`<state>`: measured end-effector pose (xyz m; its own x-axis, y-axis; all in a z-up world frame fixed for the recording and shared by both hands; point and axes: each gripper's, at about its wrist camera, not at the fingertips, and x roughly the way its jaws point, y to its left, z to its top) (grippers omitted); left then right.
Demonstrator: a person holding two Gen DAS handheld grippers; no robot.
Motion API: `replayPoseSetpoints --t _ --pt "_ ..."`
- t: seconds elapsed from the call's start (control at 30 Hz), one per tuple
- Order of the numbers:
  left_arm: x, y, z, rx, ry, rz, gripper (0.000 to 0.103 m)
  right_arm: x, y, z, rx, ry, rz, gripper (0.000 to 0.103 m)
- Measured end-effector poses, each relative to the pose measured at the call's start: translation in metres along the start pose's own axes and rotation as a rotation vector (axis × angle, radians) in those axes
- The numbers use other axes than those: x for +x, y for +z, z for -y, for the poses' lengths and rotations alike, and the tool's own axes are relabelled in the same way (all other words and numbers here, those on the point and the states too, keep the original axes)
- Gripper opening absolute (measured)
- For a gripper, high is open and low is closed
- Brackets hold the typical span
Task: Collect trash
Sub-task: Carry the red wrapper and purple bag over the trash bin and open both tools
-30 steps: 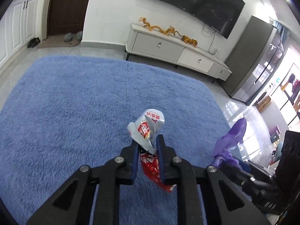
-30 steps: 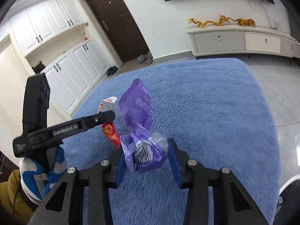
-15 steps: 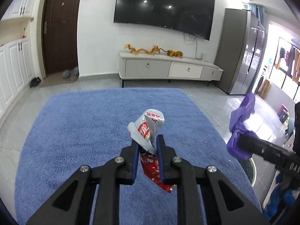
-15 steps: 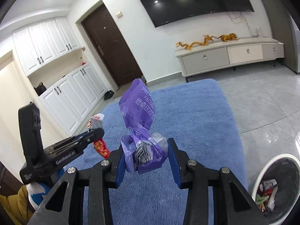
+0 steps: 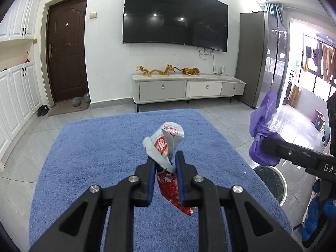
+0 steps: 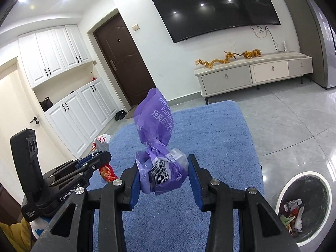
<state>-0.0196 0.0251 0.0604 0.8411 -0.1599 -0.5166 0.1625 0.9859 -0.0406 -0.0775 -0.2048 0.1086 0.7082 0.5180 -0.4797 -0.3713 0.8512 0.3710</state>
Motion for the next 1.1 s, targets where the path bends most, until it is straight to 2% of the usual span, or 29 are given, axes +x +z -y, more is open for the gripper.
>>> replayPoseSetpoints --t 0.67,0.87,1.1 --pt "-0.012 -0.001 0.025 0.061 0.056 0.013 0.017 -0.017 -0.007 0.018 0.028 0.013 0.048 0.038" --pt "-0.009 0.002 0.042 0.1 0.072 0.004 0.017 -0.027 -0.01 0.032 0.054 0.015 0.074 0.038" --pt "0.003 0.009 0.083 0.18 0.061 -0.007 0.017 -0.051 -0.013 0.061 0.094 -0.03 0.126 0.038"
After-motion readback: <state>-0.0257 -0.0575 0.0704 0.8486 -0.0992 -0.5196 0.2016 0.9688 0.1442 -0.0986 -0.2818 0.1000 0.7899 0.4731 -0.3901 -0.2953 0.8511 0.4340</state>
